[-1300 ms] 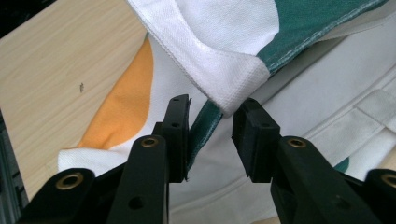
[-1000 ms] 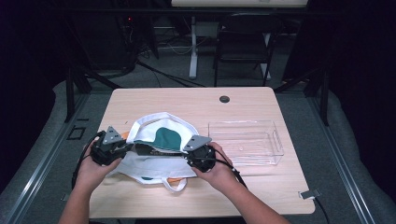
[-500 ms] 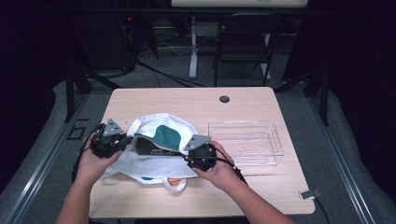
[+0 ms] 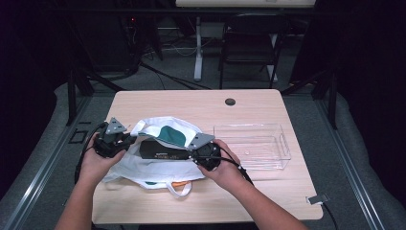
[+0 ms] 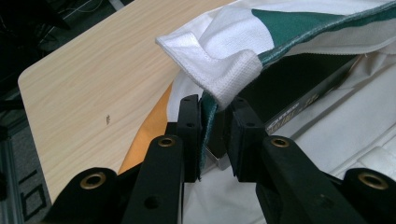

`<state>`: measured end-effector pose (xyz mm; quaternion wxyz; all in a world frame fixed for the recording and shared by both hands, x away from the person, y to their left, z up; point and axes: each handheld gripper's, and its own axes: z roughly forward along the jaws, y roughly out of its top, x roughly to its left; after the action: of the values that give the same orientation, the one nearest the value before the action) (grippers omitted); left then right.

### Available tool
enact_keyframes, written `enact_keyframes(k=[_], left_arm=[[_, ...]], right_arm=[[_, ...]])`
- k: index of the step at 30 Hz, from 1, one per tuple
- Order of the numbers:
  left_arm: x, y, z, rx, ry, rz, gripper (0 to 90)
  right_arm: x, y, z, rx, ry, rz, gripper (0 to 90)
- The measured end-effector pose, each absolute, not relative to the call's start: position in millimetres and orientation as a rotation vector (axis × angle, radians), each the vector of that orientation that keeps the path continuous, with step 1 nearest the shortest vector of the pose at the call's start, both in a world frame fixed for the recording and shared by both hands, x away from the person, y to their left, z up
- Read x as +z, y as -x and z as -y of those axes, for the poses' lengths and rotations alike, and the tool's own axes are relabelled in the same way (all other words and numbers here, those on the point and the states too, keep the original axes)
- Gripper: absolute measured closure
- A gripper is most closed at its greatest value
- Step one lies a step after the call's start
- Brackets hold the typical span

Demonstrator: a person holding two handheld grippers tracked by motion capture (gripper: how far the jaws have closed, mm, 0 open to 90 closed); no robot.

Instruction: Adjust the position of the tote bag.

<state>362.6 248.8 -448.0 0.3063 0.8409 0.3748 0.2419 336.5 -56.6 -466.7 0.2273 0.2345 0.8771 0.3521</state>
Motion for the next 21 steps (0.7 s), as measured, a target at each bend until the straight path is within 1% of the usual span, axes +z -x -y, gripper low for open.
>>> enact_keyframes(k=[10, 21], left_arm=[[-441, -371, -248, 0.637, -2.223, -0.996, 78.5], [-439, -379, -245, 0.627, -2.217, -1.004, 78.8]], right_arm=[[-453, -346, 56, 0.964, -0.713, -2.366, 81.6], [-452, -352, 55, 0.978, -0.809, -2.332, 81.7]])
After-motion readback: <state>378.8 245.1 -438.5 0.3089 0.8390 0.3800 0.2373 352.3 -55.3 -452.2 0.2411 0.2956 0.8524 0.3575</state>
